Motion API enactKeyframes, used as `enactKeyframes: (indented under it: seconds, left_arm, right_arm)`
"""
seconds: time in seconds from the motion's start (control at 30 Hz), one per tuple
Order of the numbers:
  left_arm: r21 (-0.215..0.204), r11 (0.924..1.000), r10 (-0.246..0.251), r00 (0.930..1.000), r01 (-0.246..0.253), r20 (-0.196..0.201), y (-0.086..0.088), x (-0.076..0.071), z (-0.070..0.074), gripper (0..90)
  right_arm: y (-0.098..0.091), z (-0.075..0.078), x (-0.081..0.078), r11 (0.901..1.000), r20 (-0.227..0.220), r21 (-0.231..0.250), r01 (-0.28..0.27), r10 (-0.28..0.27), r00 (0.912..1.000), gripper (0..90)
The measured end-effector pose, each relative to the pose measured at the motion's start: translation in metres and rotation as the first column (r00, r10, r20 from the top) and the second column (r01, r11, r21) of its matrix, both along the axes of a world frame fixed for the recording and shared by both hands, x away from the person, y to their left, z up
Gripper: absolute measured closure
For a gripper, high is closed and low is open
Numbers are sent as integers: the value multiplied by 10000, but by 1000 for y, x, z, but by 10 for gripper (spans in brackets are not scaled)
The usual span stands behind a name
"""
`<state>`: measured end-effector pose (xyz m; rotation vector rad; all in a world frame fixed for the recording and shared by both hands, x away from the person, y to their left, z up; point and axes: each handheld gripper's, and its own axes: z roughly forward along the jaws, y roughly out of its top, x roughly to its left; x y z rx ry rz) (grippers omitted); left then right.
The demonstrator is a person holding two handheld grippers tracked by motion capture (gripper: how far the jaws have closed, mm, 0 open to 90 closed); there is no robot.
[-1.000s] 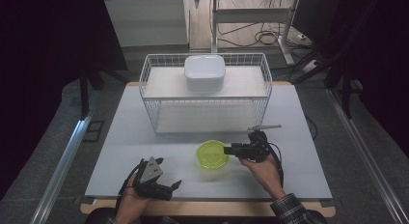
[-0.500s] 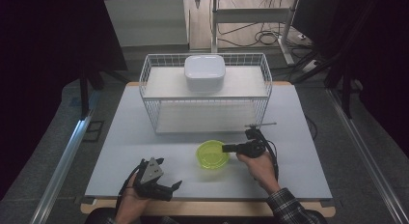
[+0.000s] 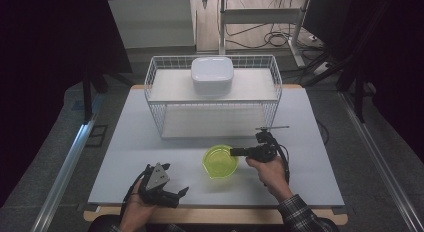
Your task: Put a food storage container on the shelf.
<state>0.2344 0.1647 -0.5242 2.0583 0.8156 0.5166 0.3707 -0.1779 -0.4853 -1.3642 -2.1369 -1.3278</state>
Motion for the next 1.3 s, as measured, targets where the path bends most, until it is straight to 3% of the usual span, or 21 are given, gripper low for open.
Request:
enactKeyframes:
  seconds: [0.2, 0.5, 0.73, 1.03, 1.07, 1.3]
  left_arm:
    - [-332, 9993, 157, 9999, -155, 52, 3, 0, 2, 21]
    - [-252, 9996, 143, 9999, -142, 45, 3, 0, 2, 21]
    - [-204, 9997, 108, 9999, -107, 54, 2, 0, 2, 21]
    - [-167, 9998, 106, 9999, -105, 31, 2, 1, 2, 20]
    - [-179, 9998, 121, 9999, -121, 33, 2, 1, 2, 20]
    - [-257, 9995, 186, 9998, -185, 43, 4, 1, 1, 17]
  right_arm:
    - [0, 19, -3, 9996, 465, 279, -41, 28, 9989, 818]
    - [1, 50, -1, 9979, 1192, 644, 9, -86, 9928, 818]
    - [-2, 69, 2, 9943, 1449, 1062, 65, -220, 9892, 818]
    - [-1, 101, 8, 9914, 1961, 1298, 168, -422, 9797, 818]
    - [0, 109, 11, 9916, 2164, 1284, 174, -451, 9753, 818]
    - [1, 132, 18, 9864, 2281, 1620, 283, -654, 9714, 818]
